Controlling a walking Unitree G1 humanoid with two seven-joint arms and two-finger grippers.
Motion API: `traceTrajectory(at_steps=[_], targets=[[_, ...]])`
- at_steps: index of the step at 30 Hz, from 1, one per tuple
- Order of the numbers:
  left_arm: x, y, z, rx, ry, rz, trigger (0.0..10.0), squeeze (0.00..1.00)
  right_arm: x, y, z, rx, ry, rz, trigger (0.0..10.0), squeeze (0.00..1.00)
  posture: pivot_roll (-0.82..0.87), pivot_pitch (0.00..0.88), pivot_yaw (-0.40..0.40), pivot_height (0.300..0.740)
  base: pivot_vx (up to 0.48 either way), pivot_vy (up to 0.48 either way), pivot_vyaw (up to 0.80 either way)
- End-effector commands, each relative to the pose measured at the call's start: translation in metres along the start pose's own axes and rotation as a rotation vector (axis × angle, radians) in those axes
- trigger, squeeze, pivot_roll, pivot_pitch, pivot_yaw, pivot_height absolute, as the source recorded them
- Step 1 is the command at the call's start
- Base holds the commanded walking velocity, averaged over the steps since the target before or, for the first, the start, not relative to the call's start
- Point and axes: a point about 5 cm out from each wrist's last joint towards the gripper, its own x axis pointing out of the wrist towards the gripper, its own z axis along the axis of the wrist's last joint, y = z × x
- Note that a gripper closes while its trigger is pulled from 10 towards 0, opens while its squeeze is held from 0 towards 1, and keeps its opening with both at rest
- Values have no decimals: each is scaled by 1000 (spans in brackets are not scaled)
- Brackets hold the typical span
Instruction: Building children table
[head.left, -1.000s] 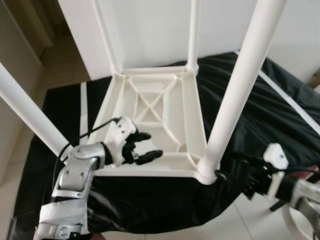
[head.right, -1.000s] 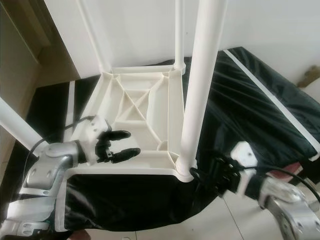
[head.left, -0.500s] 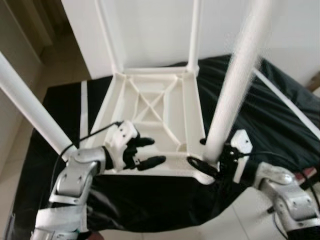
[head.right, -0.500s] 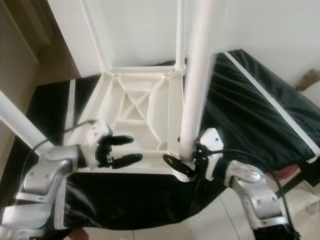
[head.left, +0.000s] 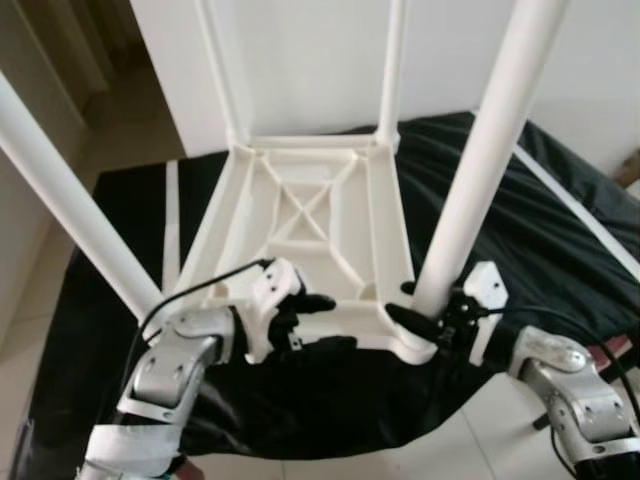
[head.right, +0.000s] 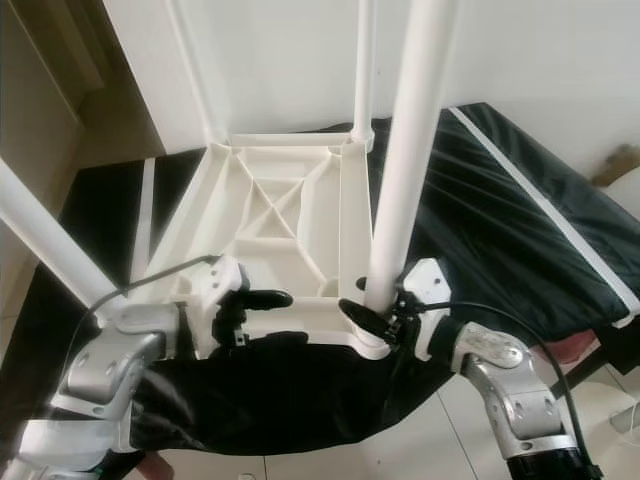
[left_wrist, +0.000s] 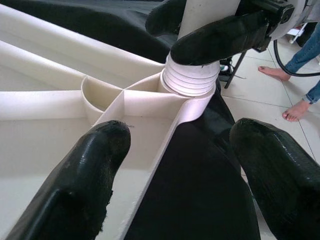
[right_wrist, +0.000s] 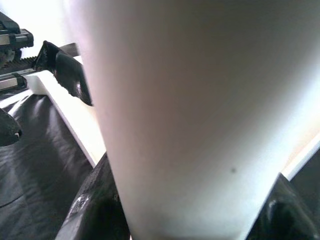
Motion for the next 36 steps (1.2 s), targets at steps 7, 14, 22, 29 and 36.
traceTrajectory(at_steps=[7,14,22,29,36], targets=[[14,-4,-1,20,28,-87,10000,0,-36,-9,-16,19,74,-205,0,0,-133,0,77,740,0,0,0],[21,-4,2,28,20,-110,10000,0,-48,-17,-23,11,83,-396,0,0,-164,0,94,740,0,0,0],[33,-7,6,33,5,-152,10000,0,-29,-20,-33,62,82,-642,0,0,-191,20,115,740,0,0,0],[40,-7,10,18,-39,-115,10000,0,2,-23,-31,112,49,-778,0,0,-192,33,119,740,0,0,0],[50,0,16,0,-120,48,10000,0,30,-21,-37,211,75,-1037,0,0,-180,29,113,740,0,0,0]])
